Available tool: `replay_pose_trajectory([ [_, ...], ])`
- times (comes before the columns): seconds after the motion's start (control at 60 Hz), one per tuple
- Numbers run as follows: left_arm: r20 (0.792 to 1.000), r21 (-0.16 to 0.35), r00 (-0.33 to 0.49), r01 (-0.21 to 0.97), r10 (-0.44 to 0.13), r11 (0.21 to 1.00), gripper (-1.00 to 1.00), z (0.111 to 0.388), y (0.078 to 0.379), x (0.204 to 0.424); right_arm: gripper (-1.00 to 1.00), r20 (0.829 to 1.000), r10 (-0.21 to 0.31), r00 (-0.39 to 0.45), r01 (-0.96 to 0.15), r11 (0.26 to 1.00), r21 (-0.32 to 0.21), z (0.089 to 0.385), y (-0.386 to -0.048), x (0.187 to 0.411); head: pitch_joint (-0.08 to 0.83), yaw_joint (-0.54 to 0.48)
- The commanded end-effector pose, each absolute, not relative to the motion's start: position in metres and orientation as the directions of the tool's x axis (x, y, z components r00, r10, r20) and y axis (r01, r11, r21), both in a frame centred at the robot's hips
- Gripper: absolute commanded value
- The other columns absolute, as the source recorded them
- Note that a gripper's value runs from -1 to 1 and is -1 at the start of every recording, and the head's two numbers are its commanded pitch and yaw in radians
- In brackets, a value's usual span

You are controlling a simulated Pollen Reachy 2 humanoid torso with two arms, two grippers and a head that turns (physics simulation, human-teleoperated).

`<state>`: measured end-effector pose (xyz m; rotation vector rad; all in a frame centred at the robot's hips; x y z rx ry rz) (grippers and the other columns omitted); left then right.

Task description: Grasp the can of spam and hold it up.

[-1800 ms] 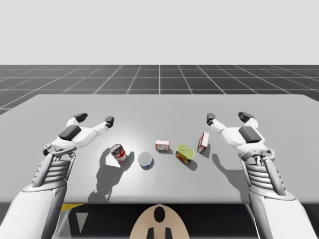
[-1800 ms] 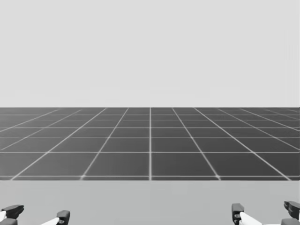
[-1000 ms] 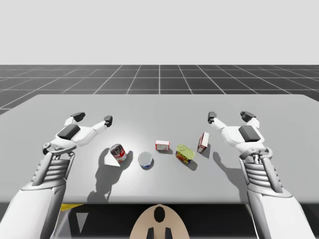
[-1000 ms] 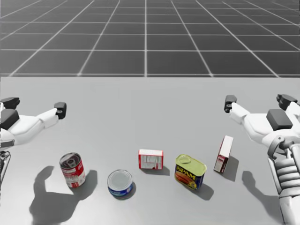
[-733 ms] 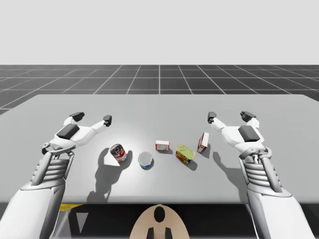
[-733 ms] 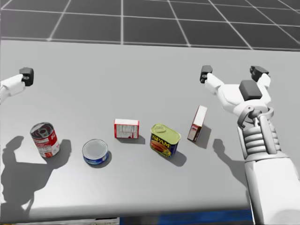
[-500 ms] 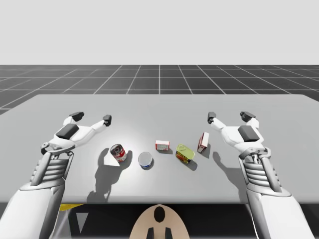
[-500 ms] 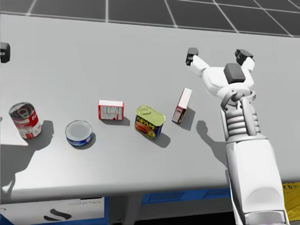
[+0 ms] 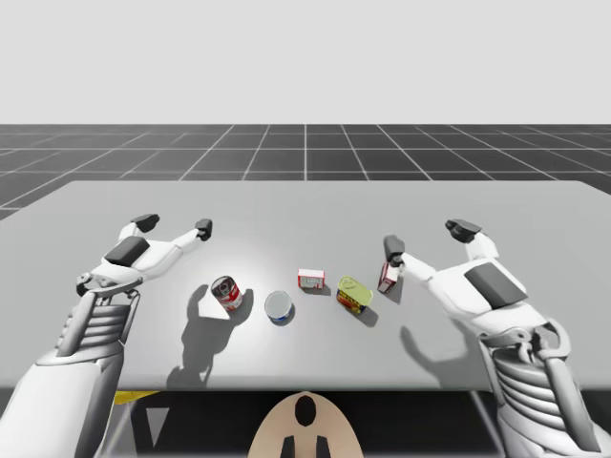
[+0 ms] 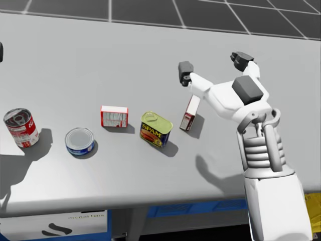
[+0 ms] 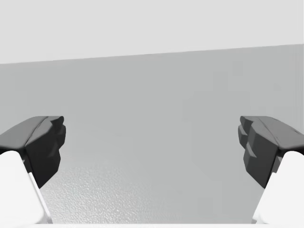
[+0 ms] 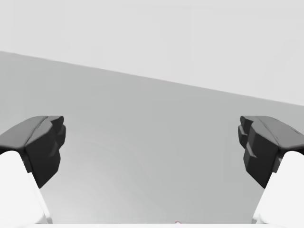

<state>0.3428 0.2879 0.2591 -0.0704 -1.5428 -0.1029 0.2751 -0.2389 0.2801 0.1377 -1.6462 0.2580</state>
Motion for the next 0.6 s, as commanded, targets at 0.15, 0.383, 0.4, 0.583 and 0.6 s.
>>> replay_pose_trajectory([
  [0.15,0.999,0.02,0.042,0.094,-0.024,0.995,-1.0,0.258,0.289,0.344,-1.0,0.989,0.095,-0.11,-0.418,0.899,-0.132,0.261,-0.215,0.224,0.686,-0.21],
  [0.383,0.998,0.022,0.048,0.09,-0.026,0.996,-1.0,0.256,0.289,0.345,-1.0,0.986,0.143,-0.085,-0.549,0.819,-0.166,0.219,-0.206,0.207,0.683,-0.21],
  [0.4,0.998,0.023,0.048,0.089,-0.027,0.996,-1.0,0.256,0.289,0.345,-1.0,0.986,0.143,-0.082,-0.553,0.817,-0.164,0.217,-0.206,0.206,0.683,-0.21],
  [0.583,0.998,0.026,0.05,0.091,-0.031,0.996,-1.0,0.255,0.288,0.346,-1.0,0.989,0.149,-0.014,-0.589,0.798,-0.128,0.19,-0.201,0.206,0.684,-0.21],
  [0.6,0.998,0.026,0.05,0.091,-0.031,0.996,-1.0,0.255,0.288,0.346,-1.0,0.989,0.146,-0.003,-0.594,0.796,-0.119,0.188,-0.2,0.207,0.684,-0.21],
])
